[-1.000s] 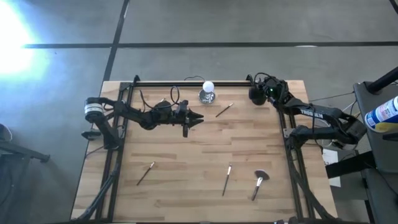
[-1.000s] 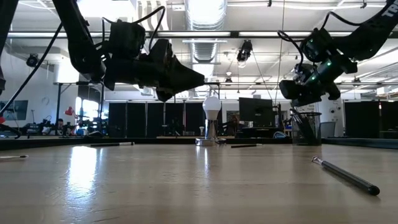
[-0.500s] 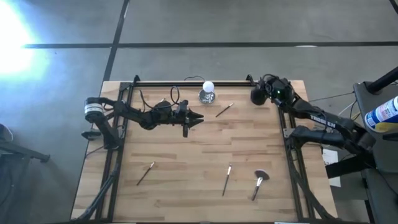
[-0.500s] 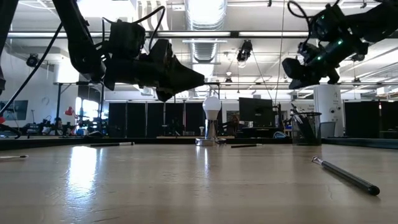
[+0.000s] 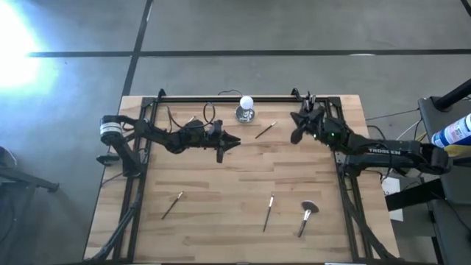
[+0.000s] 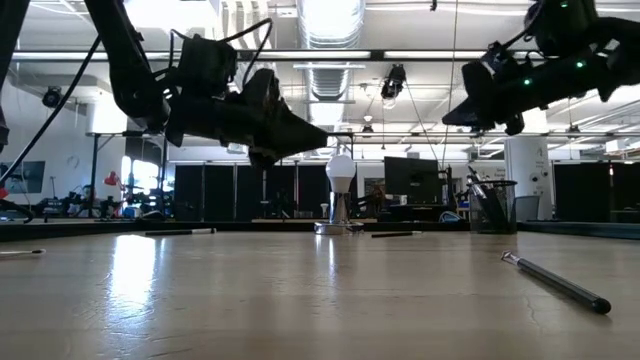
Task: Put items in baskets/containers
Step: Put the black eyeshadow brush into the black pen holder
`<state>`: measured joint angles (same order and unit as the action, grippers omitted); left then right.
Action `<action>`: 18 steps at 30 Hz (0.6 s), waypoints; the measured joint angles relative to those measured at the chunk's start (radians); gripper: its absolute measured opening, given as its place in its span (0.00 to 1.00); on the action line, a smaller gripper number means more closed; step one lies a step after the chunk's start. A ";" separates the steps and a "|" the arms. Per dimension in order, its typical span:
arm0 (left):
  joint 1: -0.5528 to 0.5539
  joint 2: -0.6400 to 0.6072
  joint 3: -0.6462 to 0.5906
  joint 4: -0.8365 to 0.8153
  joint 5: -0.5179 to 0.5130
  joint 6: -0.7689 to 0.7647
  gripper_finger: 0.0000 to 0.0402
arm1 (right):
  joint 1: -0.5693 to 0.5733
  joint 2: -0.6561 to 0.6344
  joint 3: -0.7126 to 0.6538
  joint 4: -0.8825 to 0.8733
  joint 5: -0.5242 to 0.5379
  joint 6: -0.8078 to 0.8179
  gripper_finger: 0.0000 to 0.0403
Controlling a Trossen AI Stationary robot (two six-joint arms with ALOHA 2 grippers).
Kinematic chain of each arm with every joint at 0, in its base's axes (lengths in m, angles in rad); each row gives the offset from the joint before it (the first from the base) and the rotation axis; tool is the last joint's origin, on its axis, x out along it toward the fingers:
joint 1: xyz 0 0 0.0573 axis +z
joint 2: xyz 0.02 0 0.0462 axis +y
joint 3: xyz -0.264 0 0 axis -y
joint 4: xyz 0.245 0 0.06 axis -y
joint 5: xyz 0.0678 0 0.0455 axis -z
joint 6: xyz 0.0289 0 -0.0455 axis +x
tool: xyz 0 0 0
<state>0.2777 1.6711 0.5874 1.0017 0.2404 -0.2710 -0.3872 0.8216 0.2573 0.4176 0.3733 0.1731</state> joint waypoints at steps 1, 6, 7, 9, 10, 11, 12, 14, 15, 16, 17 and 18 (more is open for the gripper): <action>-0.003 0.000 0.000 -0.017 0.000 -0.010 0.17 | 0.020 -0.002 -0.021 0.042 0.000 -0.013 0.02; -0.030 -0.002 0.012 -0.137 -0.029 -0.043 0.08 | 0.072 -0.012 -0.083 0.198 0.000 -0.084 0.02; -0.041 -0.003 0.017 -0.177 -0.045 -0.047 0.06 | 0.072 -0.012 -0.083 0.205 0.000 -0.093 0.02; -0.063 -0.007 0.033 -0.283 -0.084 -0.068 0.02 | 0.072 -0.015 -0.084 0.203 0.000 -0.102 0.02; -0.075 -0.013 0.043 -0.350 -0.094 -0.080 0.01 | 0.072 -0.015 -0.084 0.204 0.000 -0.107 0.02; -0.089 -0.019 0.056 -0.430 -0.107 -0.093 0.01 | 0.072 -0.015 -0.084 0.203 0.000 -0.112 0.02; -0.104 -0.026 0.072 -0.514 -0.120 -0.104 0.00 | 0.072 -0.015 -0.084 0.202 0.000 -0.120 0.02; -0.141 -0.042 0.108 -0.690 -0.154 -0.125 0.01 | 0.072 -0.015 -0.084 0.202 0.000 -0.133 0.02; -0.161 -0.053 0.128 -0.778 -0.179 -0.134 0.01 | 0.072 -0.015 -0.084 0.201 0.000 -0.137 0.02; -0.182 -0.061 0.148 -0.856 -0.206 -0.144 0.01 | 0.072 -0.015 -0.084 0.200 0.000 -0.145 0.02; -0.204 -0.069 0.169 -0.923 -0.233 -0.155 0.01 | 0.072 -0.015 -0.084 0.199 0.000 -0.149 0.02; -0.225 -0.072 0.191 -0.986 -0.255 -0.173 0.01 | 0.072 -0.013 -0.084 0.200 0.000 -0.152 0.02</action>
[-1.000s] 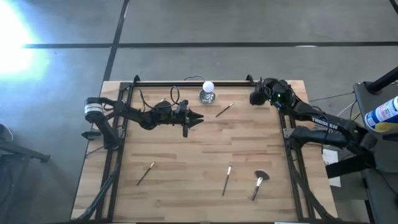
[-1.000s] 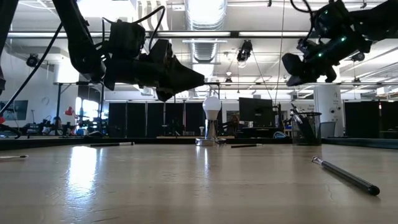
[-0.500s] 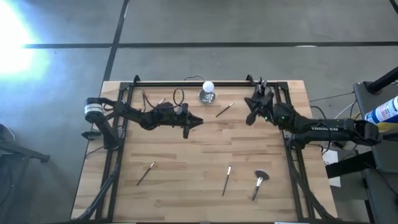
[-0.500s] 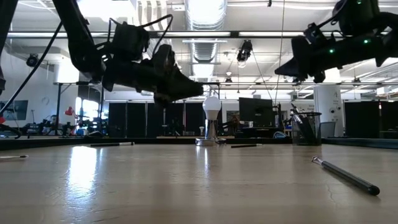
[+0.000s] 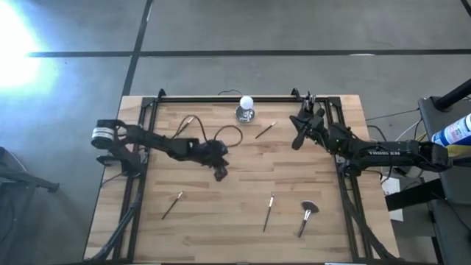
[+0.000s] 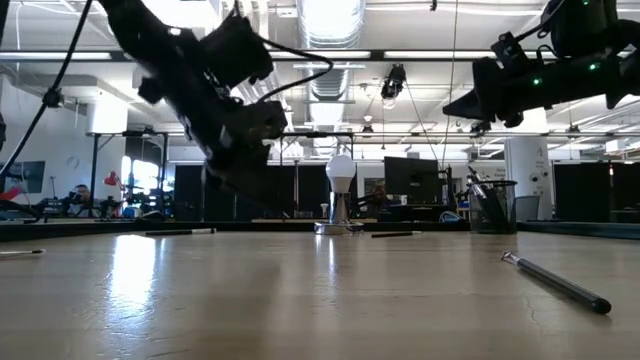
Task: Put items in baskets/containers
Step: Put the black eyeshadow brush into the black pen holder
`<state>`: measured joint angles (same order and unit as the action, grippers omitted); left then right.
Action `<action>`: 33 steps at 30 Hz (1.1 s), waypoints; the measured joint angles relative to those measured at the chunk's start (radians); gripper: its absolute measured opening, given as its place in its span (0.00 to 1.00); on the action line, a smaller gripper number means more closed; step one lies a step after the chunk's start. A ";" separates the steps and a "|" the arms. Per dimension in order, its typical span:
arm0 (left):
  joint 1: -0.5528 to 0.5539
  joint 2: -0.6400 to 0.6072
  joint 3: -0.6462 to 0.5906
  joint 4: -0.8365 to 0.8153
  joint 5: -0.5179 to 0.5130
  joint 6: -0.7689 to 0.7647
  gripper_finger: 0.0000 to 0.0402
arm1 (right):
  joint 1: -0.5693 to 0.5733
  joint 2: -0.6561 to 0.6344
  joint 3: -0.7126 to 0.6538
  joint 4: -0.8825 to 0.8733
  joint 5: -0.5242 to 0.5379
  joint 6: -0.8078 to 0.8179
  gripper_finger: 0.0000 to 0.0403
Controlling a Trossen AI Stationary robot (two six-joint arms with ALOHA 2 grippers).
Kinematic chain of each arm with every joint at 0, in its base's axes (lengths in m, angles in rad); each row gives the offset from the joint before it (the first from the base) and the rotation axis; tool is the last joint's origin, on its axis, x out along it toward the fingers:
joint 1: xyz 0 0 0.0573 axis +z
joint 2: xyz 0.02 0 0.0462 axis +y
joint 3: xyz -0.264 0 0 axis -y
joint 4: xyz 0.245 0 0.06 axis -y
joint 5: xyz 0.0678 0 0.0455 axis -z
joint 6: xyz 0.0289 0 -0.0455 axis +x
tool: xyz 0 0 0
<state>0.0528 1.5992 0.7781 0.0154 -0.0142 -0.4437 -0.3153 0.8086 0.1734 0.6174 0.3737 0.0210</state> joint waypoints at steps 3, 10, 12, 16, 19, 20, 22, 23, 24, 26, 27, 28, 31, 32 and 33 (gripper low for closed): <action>-0.053 -0.001 0.060 -0.162 -0.023 -0.076 0.01 | 0.000 0.007 0.000 0.000 0.000 -0.006 0.02; -0.172 -0.001 0.152 -0.480 -0.025 -0.302 0.01 | -0.001 0.019 0.000 0.000 0.000 -0.025 0.02; -0.204 -0.001 0.154 -0.517 -0.038 -0.368 0.01 | -0.001 0.025 0.000 0.000 -0.002 -0.025 0.02; -0.248 0.001 0.151 -0.518 -0.056 -0.465 0.01 | -0.001 0.043 0.000 0.001 -0.012 -0.033 0.02; -0.269 0.003 0.151 -0.548 -0.056 -0.527 0.01 | -0.001 0.049 0.000 0.001 -0.012 -0.044 0.02; -0.276 0.003 0.151 -0.564 -0.056 -0.547 0.01 | -0.001 0.051 0.000 0.003 -0.012 -0.044 0.02; -0.294 0.003 0.156 -0.638 -0.040 -0.595 0.01 | -0.002 0.051 0.000 0.002 -0.012 -0.043 0.02; -0.305 0.003 0.156 -0.687 -0.026 -0.623 0.01 | -0.001 0.051 0.001 0.003 -0.013 -0.043 0.02; -0.320 0.003 0.156 -0.736 -0.012 -0.654 0.01 | -0.001 0.051 0.002 0.003 -0.013 -0.043 0.02; -0.355 0.003 0.156 -0.824 0.012 -0.716 0.01 | -0.001 0.052 0.002 0.003 -0.013 -0.043 0.02; -0.372 0.003 0.155 -0.865 0.019 -0.748 0.01 | -0.001 0.052 0.002 0.003 -0.013 -0.043 0.02; -0.390 0.003 0.154 -0.894 0.025 -0.780 0.02 | -0.002 0.052 0.002 0.003 -0.013 -0.044 0.02; -0.434 0.003 0.151 -0.914 0.030 -0.871 0.08 | -0.001 0.052 0.002 0.003 -0.014 -0.046 0.02; -0.444 0.003 0.151 -0.913 0.030 -0.894 0.10 | -0.001 0.053 0.002 0.003 -0.014 -0.047 0.02; -0.450 0.003 0.151 -0.913 0.029 -0.914 0.12 | -0.002 0.053 0.002 0.003 -0.014 -0.048 0.02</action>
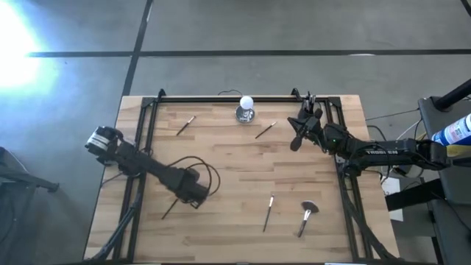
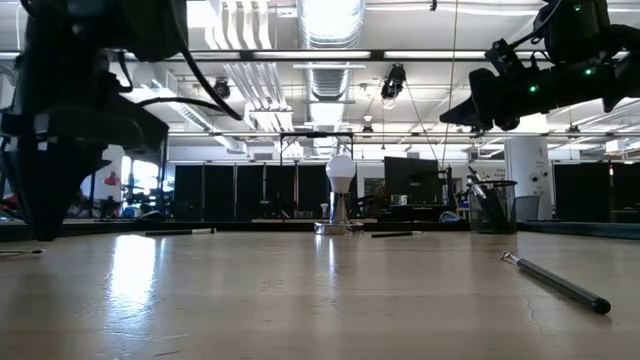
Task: Put items in baskets/containers
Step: Put the black eyeshadow brush into the black pen holder
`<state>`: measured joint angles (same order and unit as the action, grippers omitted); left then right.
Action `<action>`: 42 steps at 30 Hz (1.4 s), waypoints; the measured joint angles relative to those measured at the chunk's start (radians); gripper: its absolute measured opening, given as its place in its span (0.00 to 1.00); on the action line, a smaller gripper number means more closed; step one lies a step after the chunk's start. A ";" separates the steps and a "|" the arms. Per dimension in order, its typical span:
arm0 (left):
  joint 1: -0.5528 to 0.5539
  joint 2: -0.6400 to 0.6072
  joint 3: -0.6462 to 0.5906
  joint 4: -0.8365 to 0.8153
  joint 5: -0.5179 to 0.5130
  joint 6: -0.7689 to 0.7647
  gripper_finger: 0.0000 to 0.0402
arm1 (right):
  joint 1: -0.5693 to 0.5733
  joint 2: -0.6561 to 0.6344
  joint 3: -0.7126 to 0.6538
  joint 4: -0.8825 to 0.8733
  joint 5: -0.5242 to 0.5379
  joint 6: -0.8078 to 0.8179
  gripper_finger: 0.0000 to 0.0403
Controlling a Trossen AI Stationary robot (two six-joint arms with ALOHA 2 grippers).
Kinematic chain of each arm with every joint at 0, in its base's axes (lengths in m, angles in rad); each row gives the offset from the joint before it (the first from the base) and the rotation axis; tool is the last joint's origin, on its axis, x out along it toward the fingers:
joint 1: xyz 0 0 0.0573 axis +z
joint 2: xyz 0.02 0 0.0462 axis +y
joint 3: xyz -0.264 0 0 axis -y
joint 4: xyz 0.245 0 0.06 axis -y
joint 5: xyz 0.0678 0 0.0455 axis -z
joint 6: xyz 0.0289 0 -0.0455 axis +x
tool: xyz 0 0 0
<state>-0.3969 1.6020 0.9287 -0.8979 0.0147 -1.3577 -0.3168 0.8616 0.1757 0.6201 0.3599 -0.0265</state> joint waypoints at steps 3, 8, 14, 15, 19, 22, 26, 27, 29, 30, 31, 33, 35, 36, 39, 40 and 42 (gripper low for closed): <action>-0.006 0.000 -0.007 0.000 -0.020 -0.025 0.18 | 0.000 0.000 0.000 0.000 -0.002 0.000 0.02; -0.006 0.000 -0.068 0.008 -0.024 -0.063 0.22 | 0.000 0.000 0.000 0.000 -0.002 0.000 0.02; -0.006 -0.005 -0.109 0.063 -0.023 -0.073 0.20 | 0.000 0.000 0.000 0.001 -0.002 0.000 0.02; -0.006 -0.005 -0.112 0.071 -0.022 -0.073 0.18 | 0.000 0.000 0.000 0.001 -0.002 0.000 0.02; -0.007 -0.004 -0.113 0.078 -0.015 -0.071 0.03 | 0.000 0.004 0.000 0.011 -0.001 0.000 0.02; -0.007 -0.010 -0.106 0.070 -0.027 -0.054 0.01 | 0.000 0.013 0.000 0.015 -0.001 -0.001 0.02; 0.010 -0.074 -0.089 0.077 -0.141 -0.038 0.00 | 0.000 0.030 0.000 0.022 -0.001 -0.001 0.02; 0.019 -0.106 -0.086 0.095 -0.174 -0.025 0.00 | 0.000 0.033 0.000 0.025 -0.001 -0.001 0.02; 0.035 -0.164 -0.090 0.137 -0.241 0.015 0.00 | 0.000 0.041 0.000 0.037 0.000 -0.001 0.02; 0.046 -0.190 -0.101 0.173 -0.266 0.050 0.00 | 0.000 0.044 0.000 0.042 0.000 -0.001 0.02; 0.057 -0.215 -0.115 0.235 -0.293 0.098 0.00 | 0.000 0.048 0.000 0.052 0.000 -0.002 0.02; 0.100 -0.262 -0.148 0.403 -0.332 0.220 0.00 | 0.000 0.055 0.000 0.059 0.000 -0.003 0.02; 0.157 -0.294 -0.194 0.595 -0.347 0.358 0.00 | 0.000 0.059 0.000 0.062 -0.001 -0.002 0.02; 0.188 -0.301 -0.222 0.699 -0.345 0.428 0.00 | 0.000 0.061 0.000 0.068 -0.001 -0.002 0.02; 0.288 -0.305 -0.308 1.018 -0.304 0.647 0.00 | 0.000 0.067 0.005 0.070 -0.017 0.017 0.02; 0.325 -0.301 -0.336 1.136 -0.276 0.713 0.00 | 0.000 0.070 0.009 0.070 -0.036 0.026 0.02; 0.397 -0.280 -0.388 1.358 -0.194 0.816 0.00 | 0.000 0.080 0.020 0.070 -0.095 0.031 0.02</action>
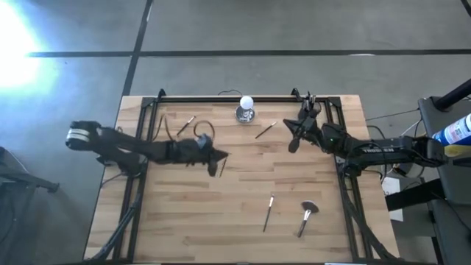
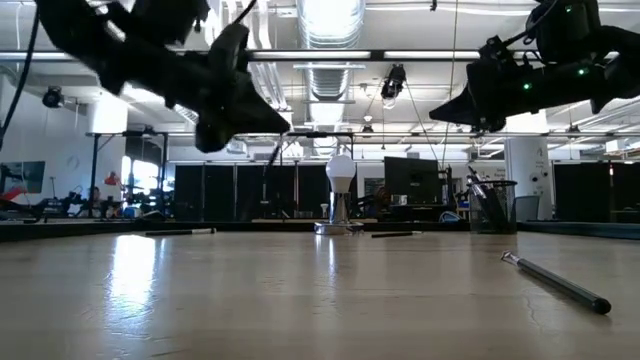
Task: Put items in baskets/containers
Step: Put the black eyeshadow brush into the black pen holder
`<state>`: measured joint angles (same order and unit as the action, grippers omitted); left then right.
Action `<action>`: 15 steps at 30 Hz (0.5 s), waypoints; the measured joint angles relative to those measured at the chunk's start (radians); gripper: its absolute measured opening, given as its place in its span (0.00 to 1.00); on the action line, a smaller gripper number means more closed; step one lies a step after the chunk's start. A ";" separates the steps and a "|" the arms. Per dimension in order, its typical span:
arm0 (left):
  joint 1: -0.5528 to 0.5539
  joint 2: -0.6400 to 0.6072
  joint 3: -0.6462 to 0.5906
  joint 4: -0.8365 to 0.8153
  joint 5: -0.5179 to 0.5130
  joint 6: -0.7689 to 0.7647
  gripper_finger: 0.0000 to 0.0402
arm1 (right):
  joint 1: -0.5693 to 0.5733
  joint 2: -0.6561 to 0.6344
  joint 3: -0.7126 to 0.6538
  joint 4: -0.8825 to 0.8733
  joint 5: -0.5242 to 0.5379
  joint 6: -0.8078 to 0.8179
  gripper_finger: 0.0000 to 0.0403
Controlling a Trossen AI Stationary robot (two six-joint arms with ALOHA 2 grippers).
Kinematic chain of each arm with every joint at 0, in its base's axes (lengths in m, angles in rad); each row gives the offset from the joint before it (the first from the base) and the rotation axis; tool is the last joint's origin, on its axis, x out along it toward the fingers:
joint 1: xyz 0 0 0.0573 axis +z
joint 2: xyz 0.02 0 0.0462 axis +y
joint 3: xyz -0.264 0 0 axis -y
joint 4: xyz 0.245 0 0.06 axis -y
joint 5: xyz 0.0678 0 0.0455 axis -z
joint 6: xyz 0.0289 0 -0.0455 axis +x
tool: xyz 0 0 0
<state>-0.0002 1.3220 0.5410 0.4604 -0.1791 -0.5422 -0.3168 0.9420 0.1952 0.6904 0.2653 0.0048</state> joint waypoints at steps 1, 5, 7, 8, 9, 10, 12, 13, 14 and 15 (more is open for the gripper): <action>0.034 0.018 -0.025 0.087 0.043 0.038 0.00 | 0.000 0.009 0.005 0.001 -0.040 0.000 0.02; 0.142 0.108 -0.065 0.386 0.199 0.153 0.00 | 0.001 0.077 0.036 -0.003 -0.142 0.070 0.02; 0.175 0.162 -0.064 0.503 0.263 0.198 0.00 | 0.002 0.125 0.059 0.001 -0.177 0.122 0.02; 0.187 0.190 -0.058 0.548 0.295 0.215 0.00 | 0.006 0.158 0.073 0.005 -0.197 0.153 0.02; 0.199 0.216 -0.049 0.586 0.328 0.232 0.00 | 0.013 0.192 0.088 0.012 -0.216 0.182 0.03; 0.208 0.241 -0.040 0.619 0.356 0.246 0.00 | 0.022 0.231 0.099 0.022 -0.233 0.208 0.03; 0.227 0.278 -0.011 0.669 0.404 0.269 0.00 | 0.044 0.309 0.126 0.070 -0.264 0.240 0.06; 0.234 0.296 0.000 0.681 0.422 0.281 0.00 | 0.056 0.349 0.138 0.103 -0.275 0.252 0.08; 0.243 0.313 0.013 0.692 0.439 0.291 0.00 | 0.067 0.387 0.153 0.139 -0.287 0.264 0.10; 0.250 0.324 0.024 0.697 0.453 0.297 0.00 | 0.075 0.419 0.169 0.172 -0.303 0.271 0.13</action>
<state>0.2497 1.6461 0.5646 1.1575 0.2739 -0.2452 -0.2414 1.3611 0.3642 0.8620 -0.0376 0.2759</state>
